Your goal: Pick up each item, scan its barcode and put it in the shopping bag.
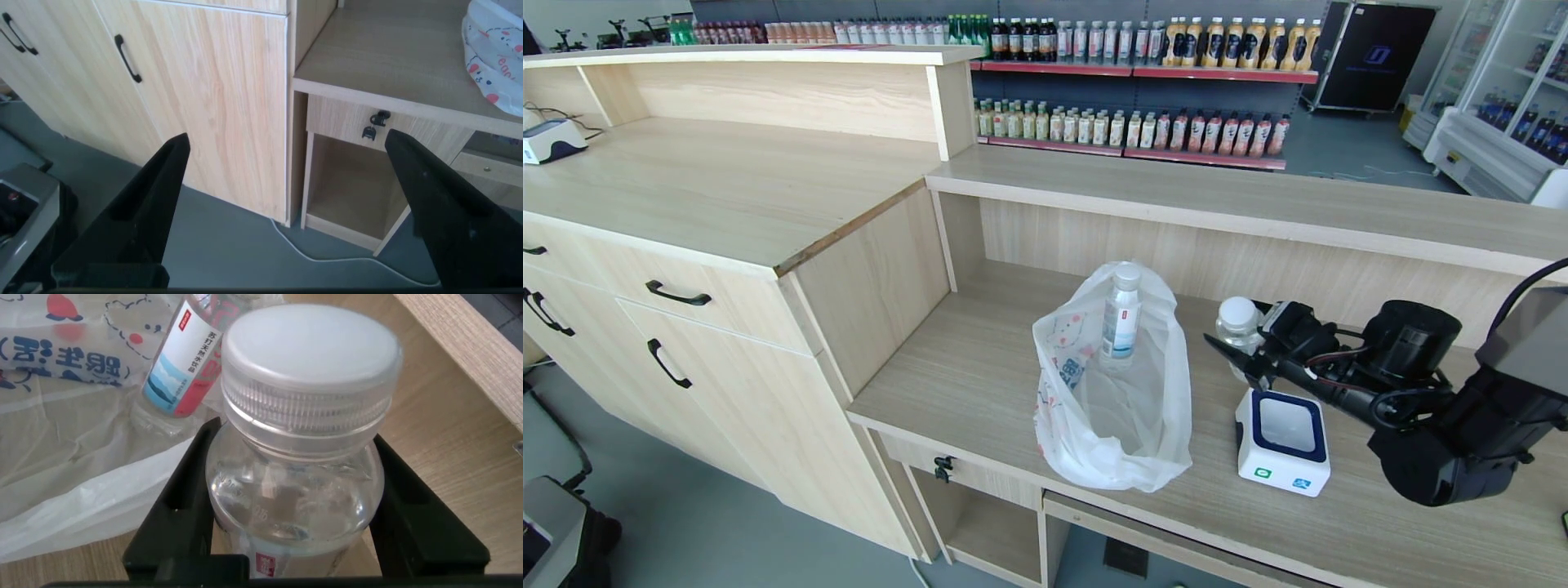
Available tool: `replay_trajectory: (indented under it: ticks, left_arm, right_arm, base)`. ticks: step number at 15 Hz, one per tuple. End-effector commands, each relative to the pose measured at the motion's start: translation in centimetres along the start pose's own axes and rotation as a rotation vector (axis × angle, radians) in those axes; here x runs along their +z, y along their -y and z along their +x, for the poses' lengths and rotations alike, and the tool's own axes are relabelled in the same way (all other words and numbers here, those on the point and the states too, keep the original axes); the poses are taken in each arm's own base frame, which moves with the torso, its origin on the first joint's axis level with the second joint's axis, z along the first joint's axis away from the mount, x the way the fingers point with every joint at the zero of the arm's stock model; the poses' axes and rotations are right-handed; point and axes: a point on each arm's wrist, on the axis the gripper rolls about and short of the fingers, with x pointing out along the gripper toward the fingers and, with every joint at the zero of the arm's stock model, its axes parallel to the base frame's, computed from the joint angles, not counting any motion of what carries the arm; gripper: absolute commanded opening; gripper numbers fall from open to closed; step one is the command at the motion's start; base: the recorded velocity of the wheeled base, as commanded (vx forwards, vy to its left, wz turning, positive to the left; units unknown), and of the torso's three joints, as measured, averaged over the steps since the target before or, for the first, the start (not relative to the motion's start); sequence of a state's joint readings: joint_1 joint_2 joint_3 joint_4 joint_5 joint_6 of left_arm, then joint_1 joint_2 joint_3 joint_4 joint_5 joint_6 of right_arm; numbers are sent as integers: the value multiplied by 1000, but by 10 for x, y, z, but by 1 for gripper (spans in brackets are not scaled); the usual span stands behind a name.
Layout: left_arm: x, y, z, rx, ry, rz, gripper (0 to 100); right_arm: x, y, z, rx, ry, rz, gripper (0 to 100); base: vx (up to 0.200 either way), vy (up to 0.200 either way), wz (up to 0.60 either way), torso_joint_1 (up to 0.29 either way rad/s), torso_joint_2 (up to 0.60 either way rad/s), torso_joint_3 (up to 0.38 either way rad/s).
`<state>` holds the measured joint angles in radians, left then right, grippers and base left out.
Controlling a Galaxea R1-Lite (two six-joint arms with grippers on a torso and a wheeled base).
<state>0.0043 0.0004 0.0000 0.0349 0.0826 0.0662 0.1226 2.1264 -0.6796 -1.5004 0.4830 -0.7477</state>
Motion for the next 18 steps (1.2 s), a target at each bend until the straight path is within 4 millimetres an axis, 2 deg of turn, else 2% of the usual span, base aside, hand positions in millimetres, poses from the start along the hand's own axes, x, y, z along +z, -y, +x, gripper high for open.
replay_trajectory:
  ticks: [1, 12, 18]
  left_arm:
    - [0, 0, 0, 1, 0, 0, 100]
    - [0, 0, 0, 1, 0, 0, 100]
    - [0, 0, 0, 1, 0, 0, 100]
  right_arm:
    - [3, 2, -2, -2, 0, -3, 0]
    - [3, 6, -7, 8, -33, 10, 0]
    - [3, 20, -18, -15, -63, -40, 0]
  base:
    - [0, 0, 0, 0, 0, 0]
    - [0, 0, 0, 0, 0, 0]
    - [0, 0, 0, 0, 0, 0]
